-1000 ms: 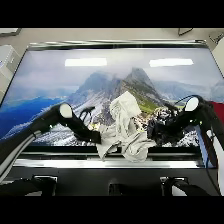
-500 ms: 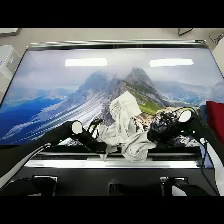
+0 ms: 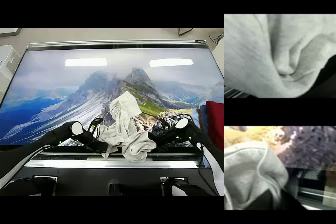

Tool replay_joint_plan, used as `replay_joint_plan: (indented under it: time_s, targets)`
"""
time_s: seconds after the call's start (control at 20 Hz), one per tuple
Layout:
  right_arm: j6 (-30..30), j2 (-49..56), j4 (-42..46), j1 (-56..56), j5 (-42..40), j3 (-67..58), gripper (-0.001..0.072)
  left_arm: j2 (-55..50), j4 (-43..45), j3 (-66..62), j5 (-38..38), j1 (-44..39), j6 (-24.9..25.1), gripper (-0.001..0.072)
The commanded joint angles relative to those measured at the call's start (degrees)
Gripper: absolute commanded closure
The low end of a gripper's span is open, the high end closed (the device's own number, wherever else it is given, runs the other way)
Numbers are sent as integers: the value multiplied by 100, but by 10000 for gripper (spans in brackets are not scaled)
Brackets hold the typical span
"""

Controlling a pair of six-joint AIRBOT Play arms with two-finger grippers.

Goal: Fold the clothes and pants, and hang the long-sleeved shirts on hangers.

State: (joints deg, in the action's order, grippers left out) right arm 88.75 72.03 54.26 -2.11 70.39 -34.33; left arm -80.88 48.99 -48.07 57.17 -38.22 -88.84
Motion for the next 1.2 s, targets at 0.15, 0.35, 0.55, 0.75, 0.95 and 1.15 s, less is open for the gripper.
replay_joint_plan:
  time_s: [0.15, 0.35, 0.55, 0.75, 0.95, 1.15]
  targets:
    - [-245, -205, 31, -55, 85, -463, 673, 715, 581, -223, 26, 297, 20, 680]
    - [-251, -955, 671, -273, 149, -2514, 672, 1875, 870, -1508, 125, 1246, -70, 679]
    - [-240, -1801, 1862, -310, 35, -4981, 671, 2850, 870, -3609, 122, 2081, 334, 679]
    - [350, -2564, 2680, -308, 46, -5748, 670, 3436, 868, -4721, 107, 2402, 330, 679]
    - [658, -2815, 2264, -308, 898, -5746, 670, 3687, 649, -4741, -350, 2245, 337, 679]
    - [671, -2647, 2284, -308, 1790, -5668, 670, 3501, 752, -4739, -796, 2184, 507, 679]
